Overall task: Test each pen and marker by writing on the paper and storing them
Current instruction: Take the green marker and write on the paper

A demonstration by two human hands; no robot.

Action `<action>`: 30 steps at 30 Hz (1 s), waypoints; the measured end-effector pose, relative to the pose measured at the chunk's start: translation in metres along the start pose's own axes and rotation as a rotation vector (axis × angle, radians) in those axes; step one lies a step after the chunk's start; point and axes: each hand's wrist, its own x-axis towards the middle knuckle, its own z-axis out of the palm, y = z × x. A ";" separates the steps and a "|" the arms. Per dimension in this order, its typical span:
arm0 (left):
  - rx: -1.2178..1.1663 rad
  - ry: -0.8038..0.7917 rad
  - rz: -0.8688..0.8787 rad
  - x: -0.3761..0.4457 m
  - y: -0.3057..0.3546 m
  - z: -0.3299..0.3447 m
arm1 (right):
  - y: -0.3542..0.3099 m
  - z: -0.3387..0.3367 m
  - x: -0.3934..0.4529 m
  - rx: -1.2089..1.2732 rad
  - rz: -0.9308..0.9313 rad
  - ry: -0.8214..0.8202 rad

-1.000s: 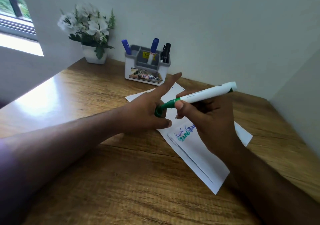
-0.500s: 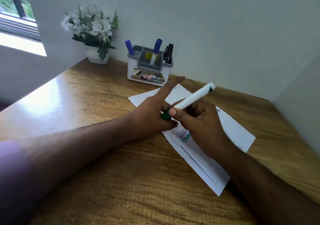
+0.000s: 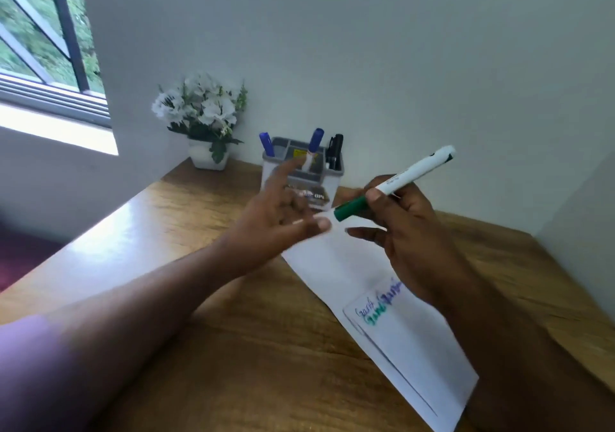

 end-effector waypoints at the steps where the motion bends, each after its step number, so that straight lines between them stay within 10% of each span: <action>1: 0.014 0.085 0.005 0.004 -0.008 -0.010 | -0.007 0.002 0.008 -0.033 0.020 -0.065; 7: 0.288 0.528 -0.078 0.026 -0.042 -0.049 | -0.051 0.029 0.065 -0.831 -0.266 -0.156; 18: 0.518 0.101 -0.129 0.025 -0.026 -0.044 | -0.088 0.059 0.167 -1.331 -0.436 -0.151; 30: 0.480 0.065 -0.188 0.030 -0.041 -0.047 | -0.097 0.088 0.190 -1.501 -0.587 -0.125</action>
